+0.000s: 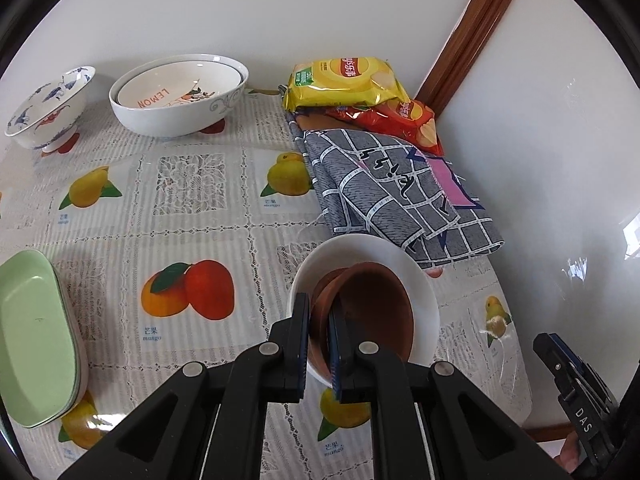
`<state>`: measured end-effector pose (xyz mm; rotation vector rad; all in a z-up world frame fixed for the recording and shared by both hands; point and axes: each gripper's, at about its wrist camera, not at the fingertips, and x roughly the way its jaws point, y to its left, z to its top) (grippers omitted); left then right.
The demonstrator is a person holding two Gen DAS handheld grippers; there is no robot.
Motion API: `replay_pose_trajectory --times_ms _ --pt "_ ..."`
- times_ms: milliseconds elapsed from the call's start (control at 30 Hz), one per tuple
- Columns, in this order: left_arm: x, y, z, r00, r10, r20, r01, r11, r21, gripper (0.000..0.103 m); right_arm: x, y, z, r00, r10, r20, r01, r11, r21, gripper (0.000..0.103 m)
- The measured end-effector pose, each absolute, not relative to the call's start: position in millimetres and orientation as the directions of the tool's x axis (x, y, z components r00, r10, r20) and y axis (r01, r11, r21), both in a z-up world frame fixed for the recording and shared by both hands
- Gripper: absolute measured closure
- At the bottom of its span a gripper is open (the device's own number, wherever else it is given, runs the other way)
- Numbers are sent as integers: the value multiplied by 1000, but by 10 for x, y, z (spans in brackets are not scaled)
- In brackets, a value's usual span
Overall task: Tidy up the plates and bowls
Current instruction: 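Lower the left tool's terracotta dish onto the other dish and open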
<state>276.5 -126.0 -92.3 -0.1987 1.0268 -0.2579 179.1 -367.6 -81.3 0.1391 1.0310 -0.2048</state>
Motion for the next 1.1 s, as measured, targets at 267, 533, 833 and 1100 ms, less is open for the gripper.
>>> replay_pose_trajectory --times_ms 267,533,833,1100 --pt "2914 -1342 -1084 470 -285 -835 97 957 -272 94 1779 -3701 -985 486 -69 -871 215 976 42 70" --pt "2992 -1397 -1188 448 -302 -841 96 952 -291 94 1836 -3613 -1084 478 -54 -877 182 983 39 70" --pt "3023 -1465 -1263 433 -318 -844 98 947 -306 93 1854 -3571 -1151 463 -59 -885 159 987 17 69" --pt "3011 -1471 -1266 427 -350 -833 108 935 -338 93 1853 -3512 -1185 454 -48 -890 142 990 19 66"
